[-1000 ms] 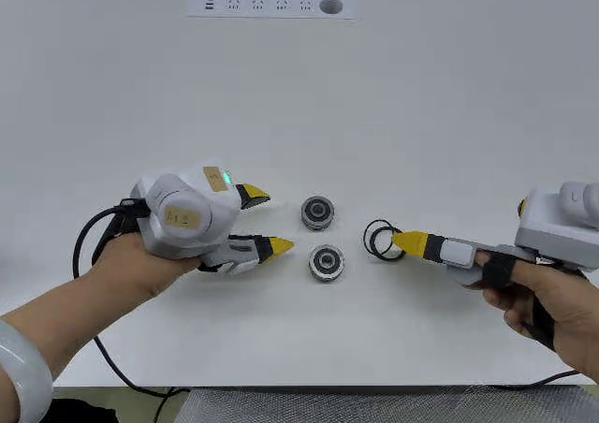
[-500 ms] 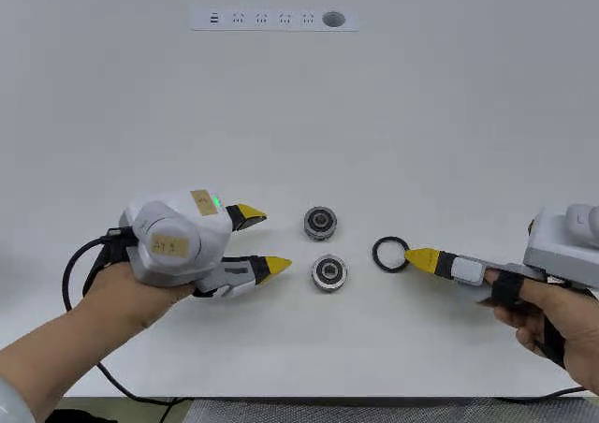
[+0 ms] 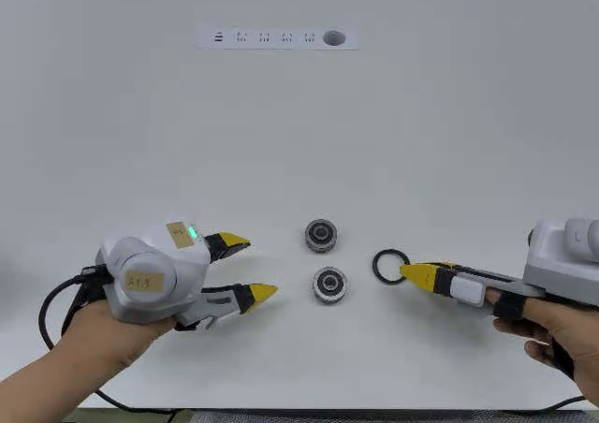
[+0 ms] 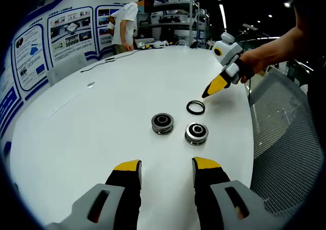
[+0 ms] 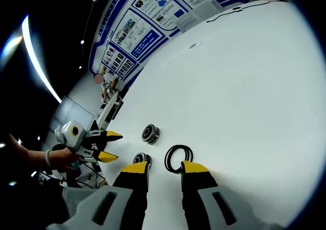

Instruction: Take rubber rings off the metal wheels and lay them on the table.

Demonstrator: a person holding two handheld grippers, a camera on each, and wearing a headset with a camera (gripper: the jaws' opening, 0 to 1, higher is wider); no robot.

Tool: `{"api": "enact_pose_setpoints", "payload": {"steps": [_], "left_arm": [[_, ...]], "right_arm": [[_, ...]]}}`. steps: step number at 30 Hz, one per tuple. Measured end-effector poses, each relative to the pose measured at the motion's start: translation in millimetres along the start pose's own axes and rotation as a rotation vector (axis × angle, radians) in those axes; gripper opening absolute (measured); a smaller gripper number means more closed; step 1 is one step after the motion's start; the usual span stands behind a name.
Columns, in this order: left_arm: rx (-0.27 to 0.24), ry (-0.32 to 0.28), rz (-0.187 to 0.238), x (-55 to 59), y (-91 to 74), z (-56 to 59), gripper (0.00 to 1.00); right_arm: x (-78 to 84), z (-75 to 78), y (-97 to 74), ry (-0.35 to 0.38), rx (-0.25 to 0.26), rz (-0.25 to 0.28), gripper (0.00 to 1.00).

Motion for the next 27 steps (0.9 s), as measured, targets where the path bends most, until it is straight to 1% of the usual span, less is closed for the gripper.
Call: {"api": "enact_pose_setpoints", "payload": {"steps": [1, 4, 5, 9, 11, 15, 17, 18, 20, 21, 23, 27], "left_arm": [[0.000, -0.004, 0.004, -0.1, -1.3, 0.9, 0.41], [-0.004, -0.007, 0.008, 0.8, -4.0, 2.9, 0.42], [-0.003, -0.013, 0.018, 0.6, -5.2, 4.2, 0.42], [-0.002, -0.024, 0.037, 0.7, -9.0, 8.2, 0.45], [-0.001, -0.028, 0.043, 1.4, -11.3, 10.6, 0.45], [-0.007, -0.039, 0.045, 5.8, -16.7, 13.6, 0.48], [-0.010, -0.048, 0.049, 8.5, -20.0, 15.3, 0.51], [-0.013, -0.049, 0.047, 10.5, -22.5, 15.9, 0.51], [-0.017, -0.055, 0.048, 13.0, -25.7, 16.7, 0.52], [-0.022, -0.060, 0.046, 14.7, -28.0, 17.4, 0.53], [-0.028, -0.067, 0.055, 15.8, -31.9, 19.6, 0.54], [-0.035, -0.092, 0.068, 17.7, -36.9, 24.0, 0.59]], "right_arm": [[0.0, -0.3, -1.4, -0.049, 0.004, -0.004, 0.29], [2.9, -6.0, -3.7, -0.119, -0.008, -0.018, 0.34], [4.1, -8.5, -4.3, -0.151, -0.017, -0.020, 0.35], [11.7, -14.7, -6.0, -0.203, -0.022, -0.051, 0.39], [15.2, -14.1, -6.2, -0.254, -0.023, -0.068, 0.42], [19.0, -16.0, -4.5, -0.340, -0.027, -0.067, 0.53], [22.4, -19.2, -4.4, -0.362, -0.033, -0.079, 0.58], [23.7, -19.5, -4.5, -0.394, -0.031, -0.087, 0.60], [27.6, -20.2, -5.1, -0.417, -0.032, -0.116, 0.62], [29.2, -20.5, -5.2, -0.432, -0.027, -0.121, 0.63], [30.6, -20.5, -6.7, -0.461, -0.014, -0.126, 0.65], [31.3, -20.0, -10.1, -0.496, 0.011, -0.114, 0.72]]}}
Point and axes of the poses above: the centre of the closed fingertips' face, and the gripper's own axes: y roughly forward along the fingers, z roughly to its right, x roughly out of its underside, the point moved 6 cm from there along -y, roughly backward along the fingers, and after that the axes turned 9 degrees about z, right-handed, at the moved point
